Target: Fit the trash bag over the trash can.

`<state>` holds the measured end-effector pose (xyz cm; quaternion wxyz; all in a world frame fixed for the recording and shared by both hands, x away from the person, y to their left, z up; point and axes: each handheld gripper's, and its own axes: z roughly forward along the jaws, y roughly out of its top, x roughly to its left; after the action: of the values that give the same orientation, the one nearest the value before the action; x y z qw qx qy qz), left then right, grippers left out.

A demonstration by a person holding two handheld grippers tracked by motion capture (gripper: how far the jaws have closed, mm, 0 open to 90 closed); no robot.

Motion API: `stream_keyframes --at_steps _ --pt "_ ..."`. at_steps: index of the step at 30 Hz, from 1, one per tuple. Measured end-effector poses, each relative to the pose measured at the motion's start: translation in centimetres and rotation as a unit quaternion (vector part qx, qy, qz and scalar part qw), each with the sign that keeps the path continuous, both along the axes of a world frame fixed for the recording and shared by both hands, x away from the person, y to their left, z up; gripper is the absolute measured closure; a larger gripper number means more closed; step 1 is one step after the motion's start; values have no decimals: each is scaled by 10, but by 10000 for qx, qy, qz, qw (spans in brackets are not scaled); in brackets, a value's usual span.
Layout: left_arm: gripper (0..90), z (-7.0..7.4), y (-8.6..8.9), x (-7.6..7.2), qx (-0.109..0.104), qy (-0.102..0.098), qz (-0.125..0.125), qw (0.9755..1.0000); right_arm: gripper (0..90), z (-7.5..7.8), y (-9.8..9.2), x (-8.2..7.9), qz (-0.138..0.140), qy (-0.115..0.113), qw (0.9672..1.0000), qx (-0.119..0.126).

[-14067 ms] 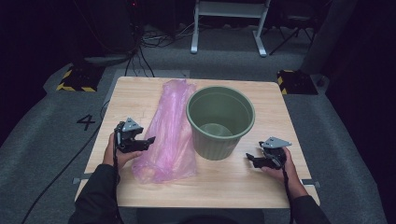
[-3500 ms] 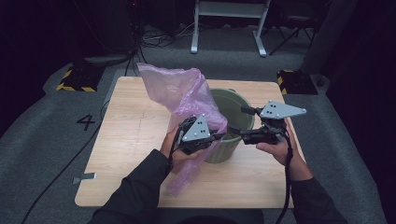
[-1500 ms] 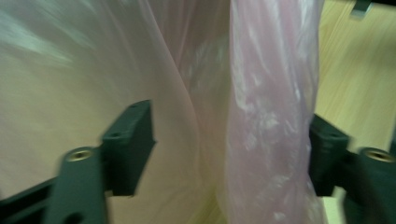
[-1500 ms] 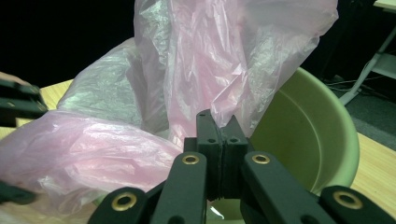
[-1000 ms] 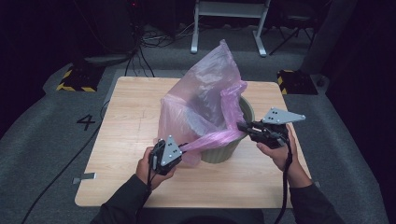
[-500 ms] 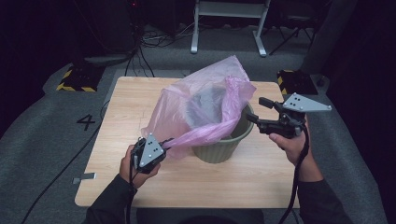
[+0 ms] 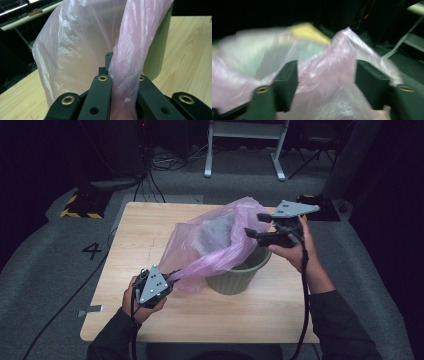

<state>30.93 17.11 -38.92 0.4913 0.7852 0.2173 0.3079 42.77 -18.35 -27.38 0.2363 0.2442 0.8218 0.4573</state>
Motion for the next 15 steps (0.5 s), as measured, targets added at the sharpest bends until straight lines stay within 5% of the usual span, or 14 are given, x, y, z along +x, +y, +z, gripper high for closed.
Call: stream_keyframes --at_steps 4,5,10,15 --pt "896 6 0 -5 -78 -159 -55 9998 686 -17 19 4 378 231 9963 -742" --pt "896 8 -1 -6 -93 -205 -66 9997 776 -24 24 6 596 402 9932 -913" --pt "896 21 -4 -13 -252 -464 -144 9985 895 -32 30 9 760 666 9877 -1190" --pt "896 44 -6 -13 -482 -860 -78 9951 900 -38 29 7 1024 952 9810 -1345"
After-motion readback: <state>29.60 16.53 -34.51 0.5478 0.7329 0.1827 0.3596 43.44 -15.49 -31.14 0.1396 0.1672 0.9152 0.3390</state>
